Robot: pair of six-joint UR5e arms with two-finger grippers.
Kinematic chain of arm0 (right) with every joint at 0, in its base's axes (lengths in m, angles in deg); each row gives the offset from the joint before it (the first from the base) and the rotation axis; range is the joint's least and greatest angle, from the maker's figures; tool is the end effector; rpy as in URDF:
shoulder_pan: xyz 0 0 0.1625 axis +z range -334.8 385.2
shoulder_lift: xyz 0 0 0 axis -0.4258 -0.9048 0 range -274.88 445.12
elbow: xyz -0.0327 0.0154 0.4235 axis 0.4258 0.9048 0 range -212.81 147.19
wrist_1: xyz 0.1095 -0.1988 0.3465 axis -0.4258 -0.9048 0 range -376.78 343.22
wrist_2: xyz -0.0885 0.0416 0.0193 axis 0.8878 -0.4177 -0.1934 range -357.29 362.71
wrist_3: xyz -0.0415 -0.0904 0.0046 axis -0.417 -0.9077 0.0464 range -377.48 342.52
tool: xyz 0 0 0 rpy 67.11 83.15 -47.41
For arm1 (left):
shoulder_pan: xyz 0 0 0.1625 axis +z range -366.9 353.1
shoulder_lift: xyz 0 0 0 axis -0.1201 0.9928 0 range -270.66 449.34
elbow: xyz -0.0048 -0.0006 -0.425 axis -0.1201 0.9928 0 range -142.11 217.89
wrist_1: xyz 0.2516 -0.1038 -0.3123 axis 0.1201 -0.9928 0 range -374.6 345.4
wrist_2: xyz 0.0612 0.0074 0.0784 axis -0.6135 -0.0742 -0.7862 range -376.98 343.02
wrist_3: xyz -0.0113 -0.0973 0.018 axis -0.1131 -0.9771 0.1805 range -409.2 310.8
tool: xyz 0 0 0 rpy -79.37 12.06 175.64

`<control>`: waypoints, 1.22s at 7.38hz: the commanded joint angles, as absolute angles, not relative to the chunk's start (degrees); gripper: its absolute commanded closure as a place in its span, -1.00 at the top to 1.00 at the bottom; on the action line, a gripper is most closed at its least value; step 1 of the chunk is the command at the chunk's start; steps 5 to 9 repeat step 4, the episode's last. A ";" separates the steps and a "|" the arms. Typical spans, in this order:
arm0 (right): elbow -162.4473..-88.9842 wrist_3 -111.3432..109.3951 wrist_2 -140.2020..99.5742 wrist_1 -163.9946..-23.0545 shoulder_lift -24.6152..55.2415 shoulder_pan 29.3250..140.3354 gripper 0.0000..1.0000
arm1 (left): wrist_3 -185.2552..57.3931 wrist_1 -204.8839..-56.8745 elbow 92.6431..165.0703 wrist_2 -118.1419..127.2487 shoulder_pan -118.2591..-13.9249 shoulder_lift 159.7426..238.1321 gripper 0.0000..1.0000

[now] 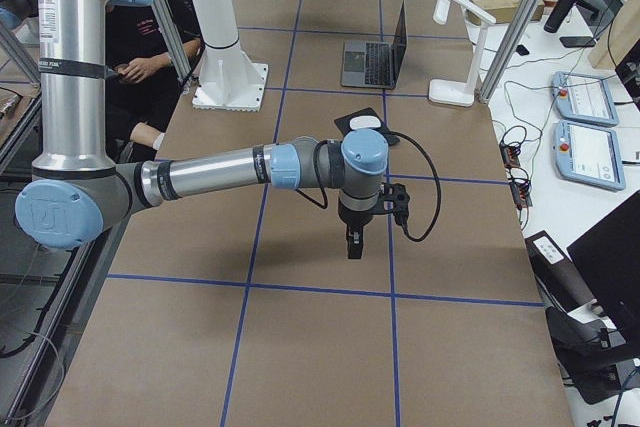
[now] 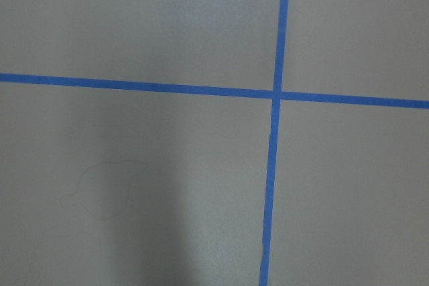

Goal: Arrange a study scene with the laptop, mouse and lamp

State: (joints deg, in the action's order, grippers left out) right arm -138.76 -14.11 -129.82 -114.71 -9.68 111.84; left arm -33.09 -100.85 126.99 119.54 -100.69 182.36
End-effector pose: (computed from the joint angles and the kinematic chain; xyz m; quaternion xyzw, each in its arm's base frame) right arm 0.0393 -0.4559 0.5779 0.0048 -0.3635 -0.0101 0.9315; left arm -0.0947 -0.5069 0.6437 0.0553 0.3912 0.0930 0.9139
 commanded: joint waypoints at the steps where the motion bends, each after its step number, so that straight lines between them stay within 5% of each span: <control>1: -139.76 -14.31 -129.74 -114.60 -11.82 112.47 1.00 | -33.38 -102.75 131.72 119.60 -101.38 175.25 1.00; 9: -139.86 -14.31 -129.83 -114.51 -11.65 112.47 1.00 | -33.29 -102.67 133.86 119.69 -101.38 173.11 1.00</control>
